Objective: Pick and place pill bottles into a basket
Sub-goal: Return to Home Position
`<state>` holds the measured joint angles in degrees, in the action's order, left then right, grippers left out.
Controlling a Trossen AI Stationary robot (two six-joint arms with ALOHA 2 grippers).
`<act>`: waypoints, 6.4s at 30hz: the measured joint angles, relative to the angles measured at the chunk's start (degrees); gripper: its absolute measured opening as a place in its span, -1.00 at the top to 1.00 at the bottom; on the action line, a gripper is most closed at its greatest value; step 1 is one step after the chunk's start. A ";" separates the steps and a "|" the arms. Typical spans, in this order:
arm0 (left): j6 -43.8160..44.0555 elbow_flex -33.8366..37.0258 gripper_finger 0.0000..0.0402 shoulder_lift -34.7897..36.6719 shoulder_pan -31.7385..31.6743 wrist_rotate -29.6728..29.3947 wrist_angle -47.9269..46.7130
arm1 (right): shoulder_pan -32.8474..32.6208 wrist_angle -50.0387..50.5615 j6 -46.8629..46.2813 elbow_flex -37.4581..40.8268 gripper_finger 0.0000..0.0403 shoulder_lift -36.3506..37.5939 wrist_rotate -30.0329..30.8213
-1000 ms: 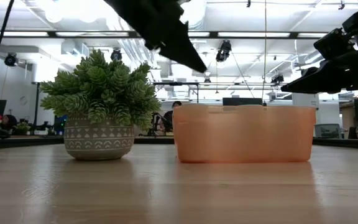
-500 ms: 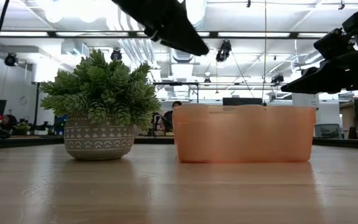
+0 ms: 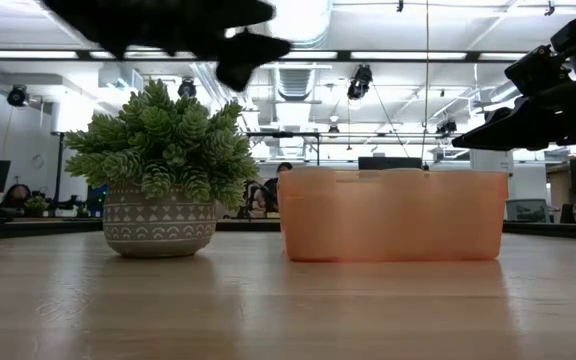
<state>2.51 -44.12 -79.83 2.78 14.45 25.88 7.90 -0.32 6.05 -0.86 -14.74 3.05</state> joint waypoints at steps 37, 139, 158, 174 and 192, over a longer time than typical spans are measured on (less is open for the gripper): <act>2.57 39.57 -0.19 77.13 -0.87 -10.38 -14.09 | 0.00 0.07 0.11 0.00 -0.03 -0.04 -0.01; -2.92 43.80 -0.19 66.58 -0.87 -11.84 -23.79 | 0.00 0.05 0.12 0.00 -0.03 -0.04 -0.02; -2.90 43.80 -0.19 66.58 -0.87 -11.86 -23.79 | 0.02 0.05 0.01 0.00 -0.03 -0.04 -0.02; -2.90 43.80 -0.19 66.47 -0.92 -11.84 -23.79 | 0.02 0.06 0.09 0.00 -0.03 -0.04 -0.01; -2.92 43.80 -0.19 66.36 -0.89 -11.85 -23.81 | 0.00 0.07 0.01 0.00 -0.03 -0.04 -0.02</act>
<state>-0.40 -0.32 -13.47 1.89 2.60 2.07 7.90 -0.25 6.07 -0.86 -14.79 3.03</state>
